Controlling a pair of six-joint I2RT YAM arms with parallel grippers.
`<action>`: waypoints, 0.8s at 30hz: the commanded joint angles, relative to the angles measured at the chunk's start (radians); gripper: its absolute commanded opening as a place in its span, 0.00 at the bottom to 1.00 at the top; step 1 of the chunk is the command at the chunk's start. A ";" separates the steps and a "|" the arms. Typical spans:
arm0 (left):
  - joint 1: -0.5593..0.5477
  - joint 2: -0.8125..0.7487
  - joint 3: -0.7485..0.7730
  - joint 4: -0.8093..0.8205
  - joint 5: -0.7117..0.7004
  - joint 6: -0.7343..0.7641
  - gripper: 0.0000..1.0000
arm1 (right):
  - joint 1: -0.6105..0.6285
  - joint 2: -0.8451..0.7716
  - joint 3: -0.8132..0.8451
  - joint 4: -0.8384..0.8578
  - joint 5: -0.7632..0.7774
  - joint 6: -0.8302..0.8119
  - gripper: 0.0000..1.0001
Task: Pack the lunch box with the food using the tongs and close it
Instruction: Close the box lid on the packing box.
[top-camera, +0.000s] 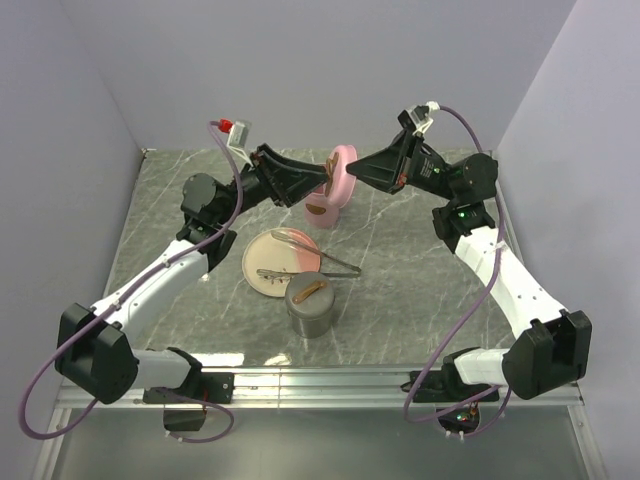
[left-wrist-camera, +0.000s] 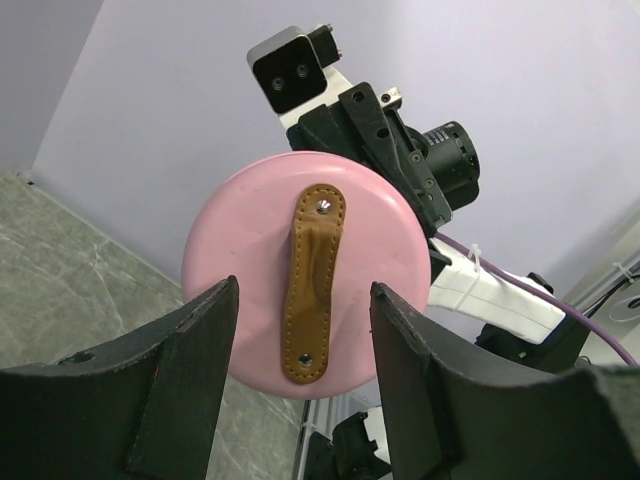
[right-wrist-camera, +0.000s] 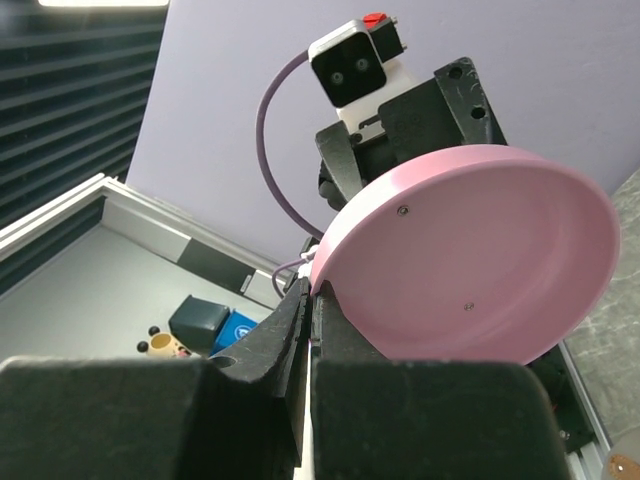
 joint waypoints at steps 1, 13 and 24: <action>-0.011 0.004 0.049 0.049 -0.008 0.027 0.61 | 0.014 -0.032 -0.002 0.044 0.014 0.012 0.00; -0.033 0.035 0.094 0.054 0.001 0.018 0.52 | 0.026 -0.020 -0.009 0.059 0.020 0.022 0.00; -0.057 0.058 0.106 0.032 -0.006 0.024 0.43 | 0.021 -0.021 0.011 0.050 0.017 0.028 0.00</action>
